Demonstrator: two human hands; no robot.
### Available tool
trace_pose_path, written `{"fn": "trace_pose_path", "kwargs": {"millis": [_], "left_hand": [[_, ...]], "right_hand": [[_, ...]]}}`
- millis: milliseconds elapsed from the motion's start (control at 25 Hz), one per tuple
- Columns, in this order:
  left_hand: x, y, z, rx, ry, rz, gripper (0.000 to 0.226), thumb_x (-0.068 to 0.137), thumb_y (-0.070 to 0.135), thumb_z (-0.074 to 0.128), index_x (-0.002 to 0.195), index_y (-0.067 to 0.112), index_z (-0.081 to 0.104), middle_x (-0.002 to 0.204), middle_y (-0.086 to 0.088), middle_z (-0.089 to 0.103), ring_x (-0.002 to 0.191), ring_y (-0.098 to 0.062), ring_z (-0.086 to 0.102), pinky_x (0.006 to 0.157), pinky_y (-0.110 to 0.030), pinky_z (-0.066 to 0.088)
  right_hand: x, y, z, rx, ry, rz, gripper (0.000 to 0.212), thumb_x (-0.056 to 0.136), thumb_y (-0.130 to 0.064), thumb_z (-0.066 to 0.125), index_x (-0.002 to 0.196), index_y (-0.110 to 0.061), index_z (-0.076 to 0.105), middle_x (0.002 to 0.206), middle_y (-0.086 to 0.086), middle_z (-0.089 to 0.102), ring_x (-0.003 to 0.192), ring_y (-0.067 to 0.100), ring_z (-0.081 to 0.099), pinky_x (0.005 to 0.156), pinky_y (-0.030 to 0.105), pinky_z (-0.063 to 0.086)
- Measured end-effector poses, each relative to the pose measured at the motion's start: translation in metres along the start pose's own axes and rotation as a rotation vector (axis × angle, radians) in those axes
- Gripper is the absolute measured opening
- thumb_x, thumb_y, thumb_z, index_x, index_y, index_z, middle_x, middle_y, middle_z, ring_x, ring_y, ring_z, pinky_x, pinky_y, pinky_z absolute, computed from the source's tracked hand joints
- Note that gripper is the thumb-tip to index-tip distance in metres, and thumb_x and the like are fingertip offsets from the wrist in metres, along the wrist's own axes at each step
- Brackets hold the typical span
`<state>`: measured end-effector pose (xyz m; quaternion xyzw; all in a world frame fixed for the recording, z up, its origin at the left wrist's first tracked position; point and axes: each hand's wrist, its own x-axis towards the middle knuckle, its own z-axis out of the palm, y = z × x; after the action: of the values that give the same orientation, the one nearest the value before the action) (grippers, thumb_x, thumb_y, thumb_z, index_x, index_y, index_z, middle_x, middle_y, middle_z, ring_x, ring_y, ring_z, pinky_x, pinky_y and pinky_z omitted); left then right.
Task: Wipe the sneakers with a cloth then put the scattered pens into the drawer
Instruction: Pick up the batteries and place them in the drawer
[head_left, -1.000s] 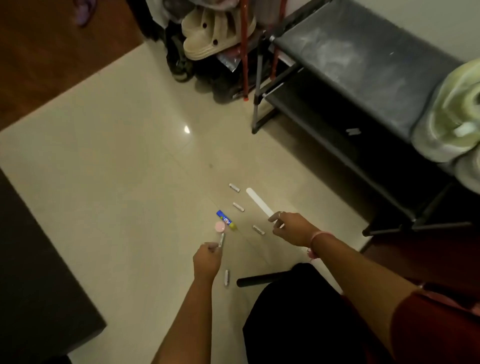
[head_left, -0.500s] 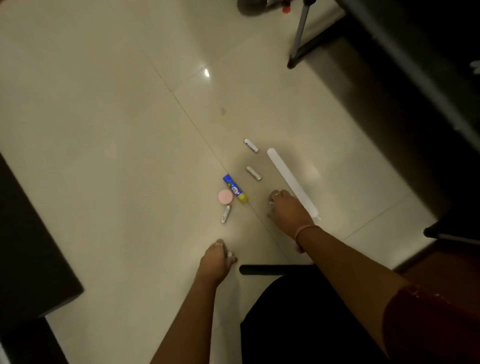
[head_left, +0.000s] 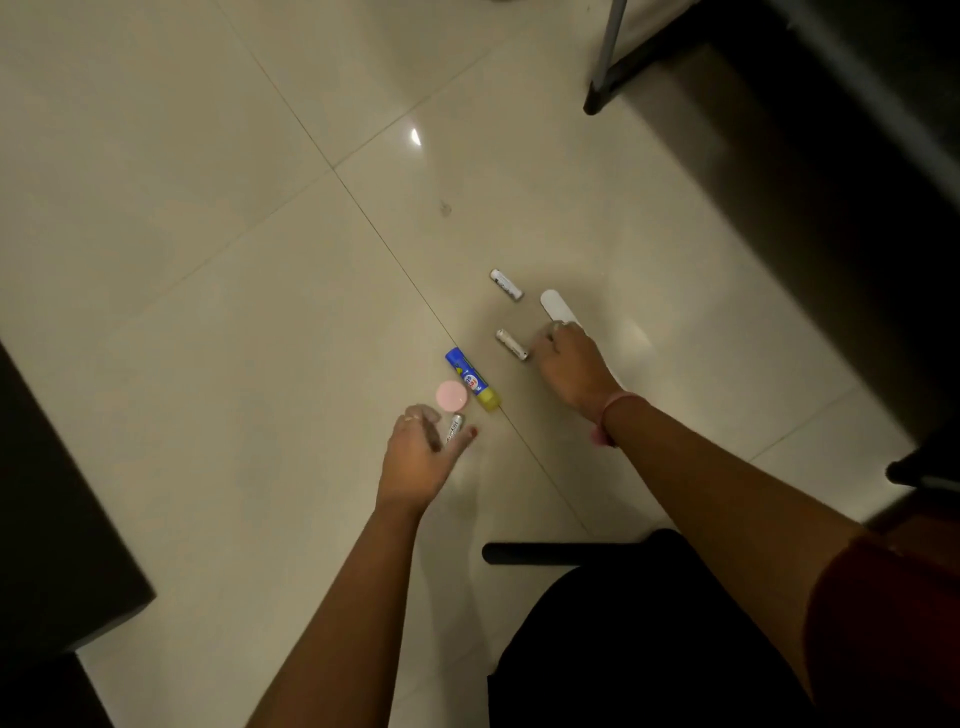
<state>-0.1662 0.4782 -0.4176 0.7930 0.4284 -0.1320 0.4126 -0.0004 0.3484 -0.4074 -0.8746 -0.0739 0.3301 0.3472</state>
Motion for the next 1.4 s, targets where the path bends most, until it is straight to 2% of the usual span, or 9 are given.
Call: {"fn": "trace_pose_path", "kwargs": {"millis": [200, 400, 520, 600, 720, 880, 1000, 1200, 1400], "left_hand": [[0.014, 0.006, 0.006, 0.195, -0.154, -0.015, 0.033, 0.077, 0.030, 0.077, 0.071, 0.017, 0.047, 0.072, 0.000, 0.052, 0.067, -0.017, 0.048, 0.052, -0.020, 0.032], [0.037, 0.051, -0.053, -0.129, -0.953, -0.212, 0.021, 0.055, 0.028, 0.058, 0.072, 0.014, 0.058, 0.079, -0.005, 0.060, 0.057, -0.012, 0.046, 0.046, -0.018, 0.024], [0.059, 0.092, -0.060, -0.261, -0.602, -0.122, 0.010, 0.057, 0.024, 0.053, 0.059, 0.014, 0.051, 0.066, -0.007, 0.058, 0.048, -0.011, 0.040, 0.041, -0.019, 0.023], [0.078, 0.113, -0.047, -0.199, -0.227, -0.014, 0.033, 0.080, 0.030, 0.058, 0.054, 0.015, 0.045, 0.058, -0.004, 0.054, 0.047, -0.012, 0.045, 0.046, -0.023, 0.033], [0.100, 0.132, -0.017, 0.050, 0.113, 0.079, 0.040, 0.091, 0.048, 0.055, 0.067, 0.017, 0.048, 0.075, -0.004, 0.057, 0.078, -0.025, 0.054, 0.068, -0.030, 0.038], [0.112, 0.136, 0.018, 0.174, -0.020, -0.001, 0.067, 0.080, 0.047, 0.069, 0.130, 0.010, 0.044, 0.117, -0.012, 0.060, 0.110, -0.033, 0.057, 0.079, -0.034, 0.042], [0.114, 0.132, 0.034, 0.249, -0.085, 0.059, 0.079, 0.079, 0.046, 0.071, 0.144, 0.022, 0.033, 0.128, -0.010, 0.057, 0.116, -0.032, 0.055, 0.085, -0.034, 0.044], [0.100, 0.125, 0.049, 0.211, 0.064, 0.099, 0.062, 0.084, 0.037, 0.069, 0.136, 0.015, 0.044, 0.119, -0.010, 0.060, 0.108, -0.030, 0.058, 0.083, -0.034, 0.046], [0.077, 0.103, 0.044, -0.202, 0.173, 0.051, 0.040, 0.082, 0.032, 0.072, 0.103, 0.000, 0.058, 0.074, 0.007, 0.050, 0.073, -0.012, 0.052, 0.056, -0.017, 0.035]], "right_hand": [[0.023, -0.008, 0.024, -0.312, -0.163, 0.028, 0.043, 0.088, -0.026, 0.062, 0.124, -0.010, 0.046, 0.123, 0.014, 0.050, 0.112, 0.030, 0.053, 0.090, 0.037, 0.043], [0.013, 0.005, 0.028, -0.292, -0.076, 0.053, 0.025, 0.094, -0.018, 0.050, 0.115, -0.006, 0.051, 0.115, 0.012, 0.059, 0.107, 0.029, 0.058, 0.082, 0.032, 0.044], [-0.006, 0.014, 0.018, 0.095, -0.124, 0.082, 0.023, 0.096, -0.020, 0.051, 0.111, -0.005, 0.057, 0.094, 0.003, 0.061, 0.092, 0.021, 0.058, 0.070, 0.019, 0.040], [-0.026, 0.019, 0.009, 0.396, -0.122, 0.136, 0.018, 0.096, -0.021, 0.051, 0.108, -0.010, 0.059, 0.083, -0.010, 0.060, 0.078, 0.008, 0.052, 0.059, 0.008, 0.037], [-0.047, 0.038, -0.001, 0.585, -0.076, 0.203, 0.012, 0.096, -0.021, 0.051, 0.104, -0.018, 0.060, 0.073, -0.019, 0.063, 0.063, -0.001, 0.045, 0.058, 0.014, 0.035], [-0.064, 0.061, -0.011, 0.627, -0.086, 0.248, 0.020, 0.095, -0.022, 0.052, 0.112, -0.014, 0.060, 0.090, -0.008, 0.067, 0.046, -0.004, 0.044, 0.054, 0.015, 0.032], [-0.071, 0.064, -0.021, 0.706, -0.074, 0.268, 0.016, 0.096, -0.019, 0.051, 0.110, -0.016, 0.059, 0.089, -0.006, 0.067, 0.040, 0.000, 0.033, 0.043, 0.016, 0.030], [-0.070, 0.064, -0.023, 0.813, -0.052, 0.278, 0.017, 0.097, -0.019, 0.049, 0.109, -0.015, 0.060, 0.085, -0.006, 0.066, 0.038, 0.000, 0.031, 0.038, 0.015, 0.029], [-0.079, 0.066, -0.036, 0.869, -0.055, 0.271, 0.019, 0.095, -0.017, 0.053, 0.111, -0.010, 0.061, 0.097, -0.002, 0.073, 0.040, 0.004, 0.028, 0.038, 0.017, 0.028]]}}
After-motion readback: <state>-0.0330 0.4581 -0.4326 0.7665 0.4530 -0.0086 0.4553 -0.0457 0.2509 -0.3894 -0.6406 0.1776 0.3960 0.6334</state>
